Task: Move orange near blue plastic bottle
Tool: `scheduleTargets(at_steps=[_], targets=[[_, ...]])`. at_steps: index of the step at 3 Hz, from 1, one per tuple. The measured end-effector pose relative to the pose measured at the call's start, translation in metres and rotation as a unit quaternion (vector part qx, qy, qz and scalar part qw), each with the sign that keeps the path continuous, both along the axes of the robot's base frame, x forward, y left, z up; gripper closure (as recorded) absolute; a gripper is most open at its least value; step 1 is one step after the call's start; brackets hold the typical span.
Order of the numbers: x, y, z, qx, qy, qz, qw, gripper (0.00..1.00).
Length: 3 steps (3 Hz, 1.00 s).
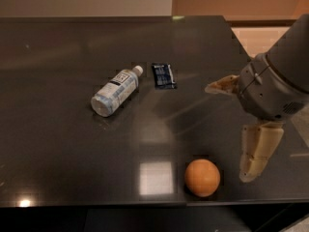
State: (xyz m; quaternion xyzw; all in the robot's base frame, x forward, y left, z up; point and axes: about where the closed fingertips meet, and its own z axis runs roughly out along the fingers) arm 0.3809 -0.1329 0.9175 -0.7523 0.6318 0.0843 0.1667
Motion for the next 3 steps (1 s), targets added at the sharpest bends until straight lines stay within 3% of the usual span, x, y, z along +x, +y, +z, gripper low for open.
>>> scheduleTargets(at_steps=[1,3], targets=[[-0.022,0.019,-0.019,0.011,0.006,0.056,0.9984,0.0],[-0.048,0.035,-0.057,0.007,0.027,0.115,0.993,0.0]])
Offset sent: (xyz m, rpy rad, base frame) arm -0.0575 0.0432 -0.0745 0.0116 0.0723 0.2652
